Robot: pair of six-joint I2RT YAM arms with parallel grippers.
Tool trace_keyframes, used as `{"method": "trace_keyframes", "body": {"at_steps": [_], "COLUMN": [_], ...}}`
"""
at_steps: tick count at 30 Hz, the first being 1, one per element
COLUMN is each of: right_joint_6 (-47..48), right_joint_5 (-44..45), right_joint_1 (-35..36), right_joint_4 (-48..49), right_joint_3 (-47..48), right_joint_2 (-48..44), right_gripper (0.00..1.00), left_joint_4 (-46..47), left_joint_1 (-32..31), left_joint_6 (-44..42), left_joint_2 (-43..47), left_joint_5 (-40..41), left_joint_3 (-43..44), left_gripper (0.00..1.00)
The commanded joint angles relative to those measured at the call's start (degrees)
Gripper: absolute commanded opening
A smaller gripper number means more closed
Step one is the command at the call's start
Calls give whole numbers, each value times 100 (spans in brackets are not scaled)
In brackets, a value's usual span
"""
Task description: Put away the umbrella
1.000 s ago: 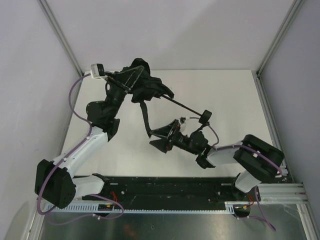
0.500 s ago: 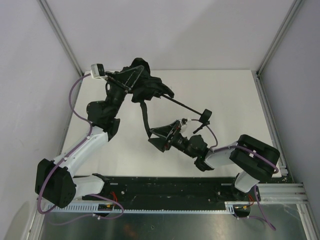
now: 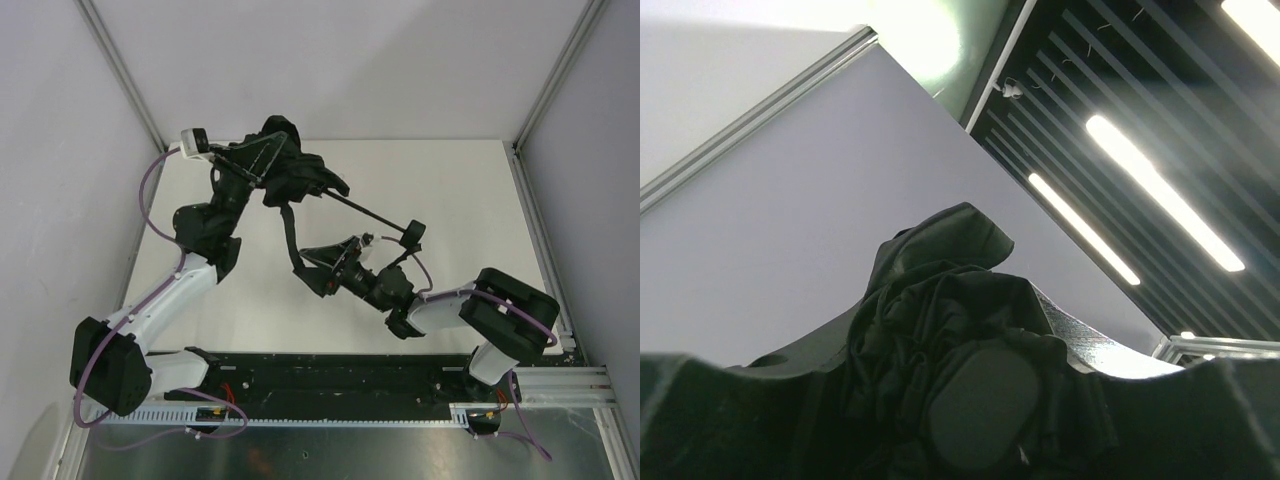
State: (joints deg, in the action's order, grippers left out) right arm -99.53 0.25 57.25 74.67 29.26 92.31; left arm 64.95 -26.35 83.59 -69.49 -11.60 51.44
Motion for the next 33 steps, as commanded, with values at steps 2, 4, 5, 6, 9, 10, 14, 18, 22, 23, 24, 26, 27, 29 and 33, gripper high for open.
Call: {"method": "trace_keyframes", "body": {"at_steps": [2, 4, 5, 6, 9, 10, 14, 18, 22, 23, 24, 26, 27, 29, 33], "right_joint_6": [-69, 12, 43, 71, 222, 253, 312, 446, 852, 946, 1015, 1197, 1264, 1345, 1425], "right_joint_5": [113, 91, 81, 68, 67, 65, 56, -44, -295, -367, -446, -519, -545, -608, -811], "right_joint_1": [26, 48, 66, 84, 128, 137, 176, 246, 329, 334, 336, 330, 321, 293, 244], "right_joint_4": [1673, 1677, 1684, 1683, 1682, 1682, 1687, 1689, 1692, 1691, 1691, 1691, 1695, 1692, 1691], "right_joint_3": [245, 253, 263, 273, 300, 309, 328, 339, 348, 359, 378, 405, 419, 461, 577], "right_joint_2": [-52, -107, -134, -174, -317, -362, -464, -458, -431, -419, -413, -433, -459, -508, -496], "right_gripper": [76, 75, 73, 70, 61, 57, 45, 54, 59, 58, 57, 54, 51, 46, 33], "left_joint_4": [510, 561, 584, 604, 643, 651, 706, 751, 829, 850, 869, 901, 916, 930, 986], "left_joint_1": [-46, -52, -53, -58, -75, -78, -93, -110, -139, -154, -161, -178, -195, -215, -263], "left_joint_6": [142, 195, 212, 228, 254, 259, 296, 355, 482, 500, 518, 524, 530, 558, 630], "left_joint_2": [132, 123, 117, 110, 111, 107, 82, 44, -26, -50, -61, -70, -72, -86, -129], "left_joint_5": [212, 228, 237, 254, 273, 277, 285, 303, 322, 323, 324, 324, 333, 336, 332], "left_joint_3": [56, 56, 58, 58, 67, 67, 66, 72, 138, 147, 160, 170, 172, 169, 173], "left_gripper": [0, 0, 0, 0, 0, 0, 0, 0, 0, 0, 0, 0, 0, 0, 0]}}
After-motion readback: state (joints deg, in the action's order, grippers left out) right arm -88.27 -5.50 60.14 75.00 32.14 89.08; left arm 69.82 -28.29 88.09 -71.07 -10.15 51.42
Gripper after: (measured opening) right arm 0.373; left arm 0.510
